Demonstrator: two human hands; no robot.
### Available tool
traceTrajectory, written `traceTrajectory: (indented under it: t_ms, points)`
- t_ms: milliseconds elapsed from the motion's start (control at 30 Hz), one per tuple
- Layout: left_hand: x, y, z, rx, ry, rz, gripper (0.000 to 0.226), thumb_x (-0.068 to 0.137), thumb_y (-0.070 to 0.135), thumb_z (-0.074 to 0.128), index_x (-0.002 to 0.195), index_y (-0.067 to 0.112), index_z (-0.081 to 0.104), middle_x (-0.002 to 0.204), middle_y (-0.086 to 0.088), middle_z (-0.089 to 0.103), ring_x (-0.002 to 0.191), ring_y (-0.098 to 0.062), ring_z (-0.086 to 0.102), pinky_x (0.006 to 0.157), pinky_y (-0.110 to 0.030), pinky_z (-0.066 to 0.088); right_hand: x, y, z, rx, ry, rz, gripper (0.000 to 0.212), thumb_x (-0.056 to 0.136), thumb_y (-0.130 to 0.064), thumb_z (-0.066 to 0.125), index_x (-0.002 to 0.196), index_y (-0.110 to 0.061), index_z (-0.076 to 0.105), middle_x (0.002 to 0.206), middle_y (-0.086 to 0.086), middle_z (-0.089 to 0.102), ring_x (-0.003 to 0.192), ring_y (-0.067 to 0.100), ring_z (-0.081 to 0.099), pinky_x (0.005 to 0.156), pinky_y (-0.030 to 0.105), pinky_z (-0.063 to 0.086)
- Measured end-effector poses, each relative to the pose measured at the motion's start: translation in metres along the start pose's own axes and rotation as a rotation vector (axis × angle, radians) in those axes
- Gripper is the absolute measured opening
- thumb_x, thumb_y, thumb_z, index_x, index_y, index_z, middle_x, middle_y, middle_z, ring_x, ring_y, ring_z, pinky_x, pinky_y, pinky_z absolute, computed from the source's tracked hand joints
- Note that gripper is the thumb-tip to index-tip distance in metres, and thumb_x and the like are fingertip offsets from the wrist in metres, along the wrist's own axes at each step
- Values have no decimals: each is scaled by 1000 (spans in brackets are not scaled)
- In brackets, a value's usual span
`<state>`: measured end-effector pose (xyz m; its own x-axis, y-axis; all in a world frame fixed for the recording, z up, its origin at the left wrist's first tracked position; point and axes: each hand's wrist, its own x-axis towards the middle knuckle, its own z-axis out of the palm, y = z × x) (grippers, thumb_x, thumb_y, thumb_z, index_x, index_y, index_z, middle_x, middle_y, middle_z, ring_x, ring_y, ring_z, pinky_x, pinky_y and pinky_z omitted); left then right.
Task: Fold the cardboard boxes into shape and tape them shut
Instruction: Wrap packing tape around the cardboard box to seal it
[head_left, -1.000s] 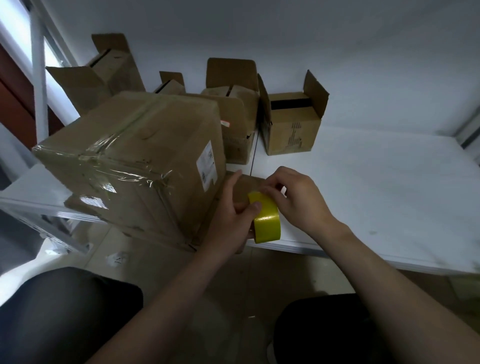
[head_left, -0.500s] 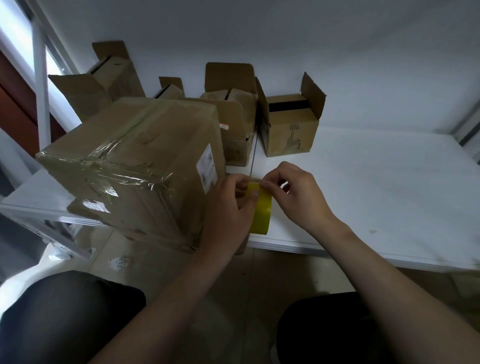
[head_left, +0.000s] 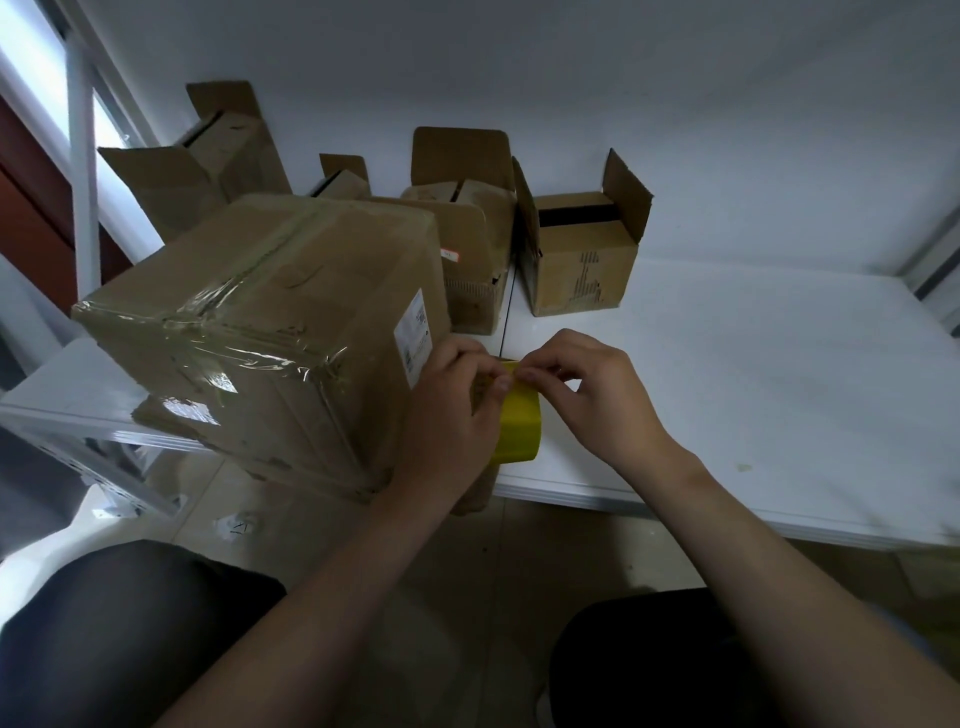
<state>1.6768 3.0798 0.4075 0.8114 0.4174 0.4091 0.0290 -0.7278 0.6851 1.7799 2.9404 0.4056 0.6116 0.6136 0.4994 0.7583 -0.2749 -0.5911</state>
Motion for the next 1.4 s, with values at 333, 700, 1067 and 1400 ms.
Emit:
traceTrajectory:
  t_ms: [333, 700, 1067, 1400]
  points:
    - [-5, 4, 7, -228, -22, -233, 11, 102, 23, 56, 102, 14, 63, 111, 3, 54, 98, -2, 53, 77, -6, 37, 3, -9, 5, 87, 64, 194, 27, 88, -33, 75, 112, -36, 63, 85, -29, 65, 78, -2, 66, 75, 11, 54]
    - [-10, 4, 4, -293, 18, -224, 8, 97, 27, 65, 103, 23, 62, 111, 6, 54, 99, 3, 54, 78, -2, 40, 1, 0, -4, 165, -94, 101, 11, 91, -14, 73, 97, -18, 81, 99, -7, 70, 95, 7, 64, 71, 10, 45]
    - [-5, 28, -4, -577, -152, -492, 54, 86, 31, 75, 132, 43, 49, 119, 16, 58, 100, -2, 57, 64, -21, 47, -9, -16, -16, 477, 156, 494, 8, 82, -19, 83, 81, -26, 78, 87, -10, 75, 83, 6, 68, 68, 19, 52]
    - [-22, 57, -81, -608, -31, -366, 35, 81, 42, 81, 103, 35, 54, 110, 8, 68, 92, -8, 68, 51, -10, 46, -16, -111, -27, 667, 314, 403, 9, 89, -16, 74, 84, -23, 76, 87, 0, 75, 82, 14, 70, 69, 31, 58]
